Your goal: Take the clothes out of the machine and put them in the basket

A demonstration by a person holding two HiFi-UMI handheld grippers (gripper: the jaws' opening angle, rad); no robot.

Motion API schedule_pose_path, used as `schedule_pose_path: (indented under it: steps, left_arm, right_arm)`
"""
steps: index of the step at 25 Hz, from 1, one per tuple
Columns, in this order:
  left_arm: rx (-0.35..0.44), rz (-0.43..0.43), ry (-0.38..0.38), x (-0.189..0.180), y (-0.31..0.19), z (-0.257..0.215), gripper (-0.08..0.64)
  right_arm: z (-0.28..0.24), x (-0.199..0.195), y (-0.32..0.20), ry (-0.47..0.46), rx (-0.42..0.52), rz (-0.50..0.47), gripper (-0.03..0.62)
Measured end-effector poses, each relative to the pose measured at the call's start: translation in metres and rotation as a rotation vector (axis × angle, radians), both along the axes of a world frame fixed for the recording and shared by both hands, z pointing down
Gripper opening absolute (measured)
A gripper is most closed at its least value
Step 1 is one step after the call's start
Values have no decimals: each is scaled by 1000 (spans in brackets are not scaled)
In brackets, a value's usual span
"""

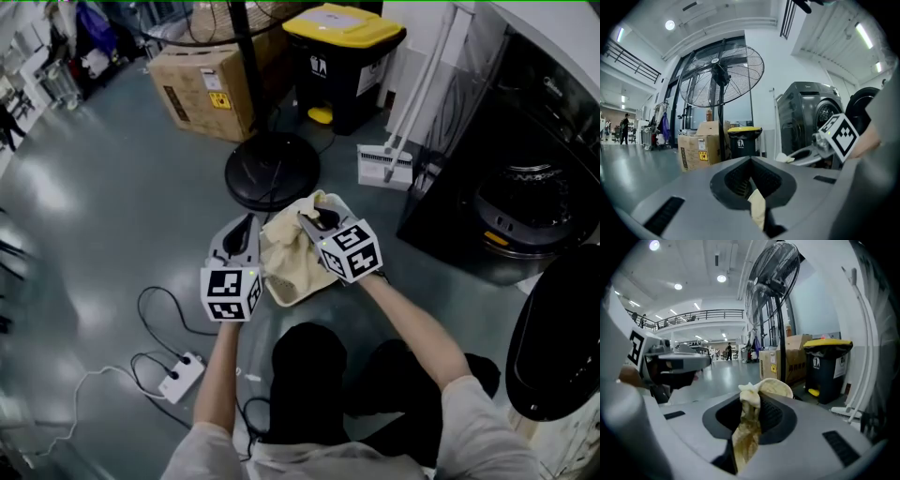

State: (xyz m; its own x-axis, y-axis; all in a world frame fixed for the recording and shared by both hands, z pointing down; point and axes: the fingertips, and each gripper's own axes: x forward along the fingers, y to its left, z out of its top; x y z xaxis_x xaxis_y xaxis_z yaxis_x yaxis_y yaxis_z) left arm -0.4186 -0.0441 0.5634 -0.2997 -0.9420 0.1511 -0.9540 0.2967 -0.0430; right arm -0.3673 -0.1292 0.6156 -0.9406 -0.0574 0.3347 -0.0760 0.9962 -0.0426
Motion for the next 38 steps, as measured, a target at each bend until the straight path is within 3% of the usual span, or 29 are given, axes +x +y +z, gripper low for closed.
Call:
schedule_pose_path:
  steps: [7, 14, 22, 24, 27, 28, 32, 38]
  left_arm:
    - [-34, 2, 37, 6, -3, 23, 18]
    - [-54, -9, 57, 1, 3, 36, 18]
    - [-62, -2, 70, 3, 0, 48, 18]
    - [-61, 1, 74, 4, 0, 49, 18]
    - [-56, 5, 76, 5, -3, 49, 18]
    - [-56, 8, 76, 5, -4, 50, 18]
    - [-55, 13, 85, 5, -5, 55, 18]
    - [-48, 17, 101, 4, -9, 61, 18]
  right_arm:
    - [97, -17, 4, 109, -35, -30, 92]
    - [194, -10, 20, 306, -72, -17, 107]
    - [250, 11, 39, 492, -122, -46, 134]
    - [253, 15, 42, 513, -135, -64, 185]
    - [242, 14, 42, 468, -123, -99, 318]
    - [235, 13, 40, 430, -102, -110, 332]
    - [193, 11, 27, 268, 1, -127, 336]
    - [128, 13, -28, 150, 80, -27, 316]
